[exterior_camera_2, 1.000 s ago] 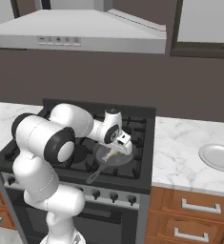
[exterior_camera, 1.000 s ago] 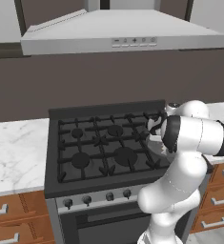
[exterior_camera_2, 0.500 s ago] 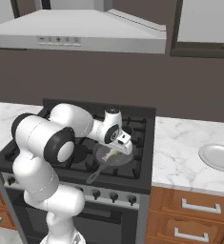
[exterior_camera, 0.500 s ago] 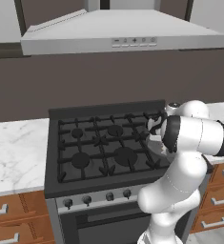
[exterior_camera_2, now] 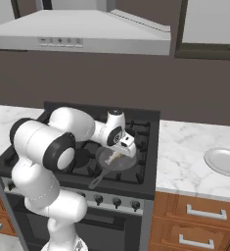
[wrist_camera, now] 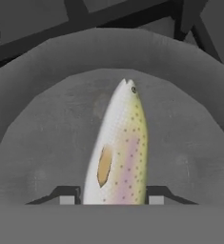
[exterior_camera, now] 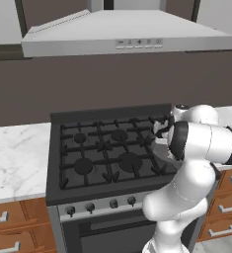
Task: Place the fish on the plate and place the lemon on the same plate.
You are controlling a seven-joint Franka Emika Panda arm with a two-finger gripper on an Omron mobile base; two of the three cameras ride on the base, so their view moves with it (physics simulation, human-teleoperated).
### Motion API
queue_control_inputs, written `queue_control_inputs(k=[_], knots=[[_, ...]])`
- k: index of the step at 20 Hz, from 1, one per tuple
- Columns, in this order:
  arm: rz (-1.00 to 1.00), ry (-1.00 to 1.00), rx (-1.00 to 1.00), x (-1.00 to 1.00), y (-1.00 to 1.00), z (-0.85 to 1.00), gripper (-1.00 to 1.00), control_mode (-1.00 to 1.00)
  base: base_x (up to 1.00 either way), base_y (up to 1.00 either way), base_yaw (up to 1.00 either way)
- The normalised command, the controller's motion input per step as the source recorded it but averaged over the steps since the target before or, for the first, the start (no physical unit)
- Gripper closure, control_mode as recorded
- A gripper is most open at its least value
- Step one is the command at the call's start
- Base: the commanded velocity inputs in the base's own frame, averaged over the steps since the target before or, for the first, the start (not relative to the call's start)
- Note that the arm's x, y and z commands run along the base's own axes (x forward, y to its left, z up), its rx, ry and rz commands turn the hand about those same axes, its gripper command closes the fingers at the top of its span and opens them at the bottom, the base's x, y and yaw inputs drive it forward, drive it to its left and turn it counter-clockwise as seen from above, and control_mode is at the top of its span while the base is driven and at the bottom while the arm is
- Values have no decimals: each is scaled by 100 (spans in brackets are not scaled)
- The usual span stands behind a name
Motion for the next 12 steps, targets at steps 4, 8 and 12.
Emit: queue_control_inputs(k=[4, 8, 12], knots=[[0, -1, 0, -1, 5, 89, 100, -100, 0, 0, 0], [0, 0, 0, -21, 12, 98, 100, -100, 0, 0, 0], [1, 0, 0, -53, 15, 99, 100, -100, 0, 0, 0]])
